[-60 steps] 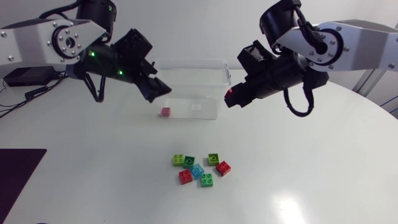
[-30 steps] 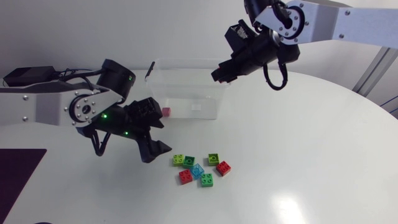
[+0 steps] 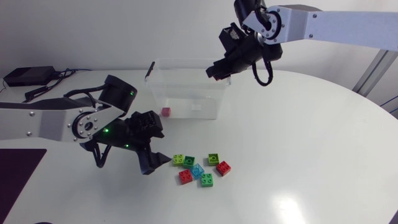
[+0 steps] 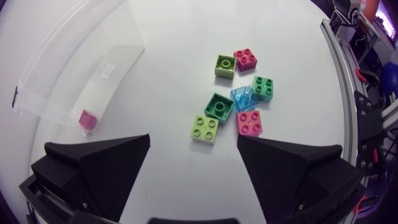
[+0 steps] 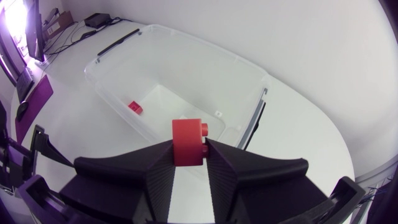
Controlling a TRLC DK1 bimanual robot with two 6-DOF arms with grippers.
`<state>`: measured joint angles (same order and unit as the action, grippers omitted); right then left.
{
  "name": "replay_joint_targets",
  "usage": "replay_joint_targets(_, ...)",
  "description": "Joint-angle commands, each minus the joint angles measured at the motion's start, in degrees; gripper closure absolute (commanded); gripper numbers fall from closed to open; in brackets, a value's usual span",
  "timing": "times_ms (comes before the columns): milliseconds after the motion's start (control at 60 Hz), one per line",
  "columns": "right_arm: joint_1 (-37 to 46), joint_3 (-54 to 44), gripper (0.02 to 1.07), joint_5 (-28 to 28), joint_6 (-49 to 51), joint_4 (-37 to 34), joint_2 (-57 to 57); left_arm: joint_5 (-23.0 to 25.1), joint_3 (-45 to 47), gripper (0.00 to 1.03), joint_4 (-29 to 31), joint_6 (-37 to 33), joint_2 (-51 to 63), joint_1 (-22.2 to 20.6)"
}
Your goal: Place the duplo bricks in the container
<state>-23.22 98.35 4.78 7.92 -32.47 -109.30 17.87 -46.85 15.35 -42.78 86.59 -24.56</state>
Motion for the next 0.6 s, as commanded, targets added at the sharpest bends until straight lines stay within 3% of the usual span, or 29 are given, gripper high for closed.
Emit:
replay_joint_targets(0, 0.2, 3.1, 0.79, -0.6, -1.1, -0.4, -2.4, 0.0, 2.1, 0.06, -0.9, -1.9, -1.2, -0.5)
replay_joint_targets(117, 0.6, 6.1, 0.76, -0.9, -1.0, -1.6, -4.5, -0.1, 3.2, 0.06, -1.4, -2.3, -1.6, -0.5)
replay_joint_targets(250, 1.0, 8.5, 0.17, -1.3, -1.2, -2.8, -6.8, -0.1, 4.3, 0.05, -1.9, -3.2, -1.9, -0.6)
replay_joint_targets(283, 1.0, 8.7, 0.1, -1.4, -1.2, -2.8, -6.9, -0.2, 4.4, 0.06, -2.0, -3.3, -1.9, -0.7)
replay_joint_targets(583, 0.9, 5.2, 0.07, -1.5, -0.8, -5.7, 0.0, -0.1, 5.0, 0.05, -4.7, -4.2, 0.2, -2.5)
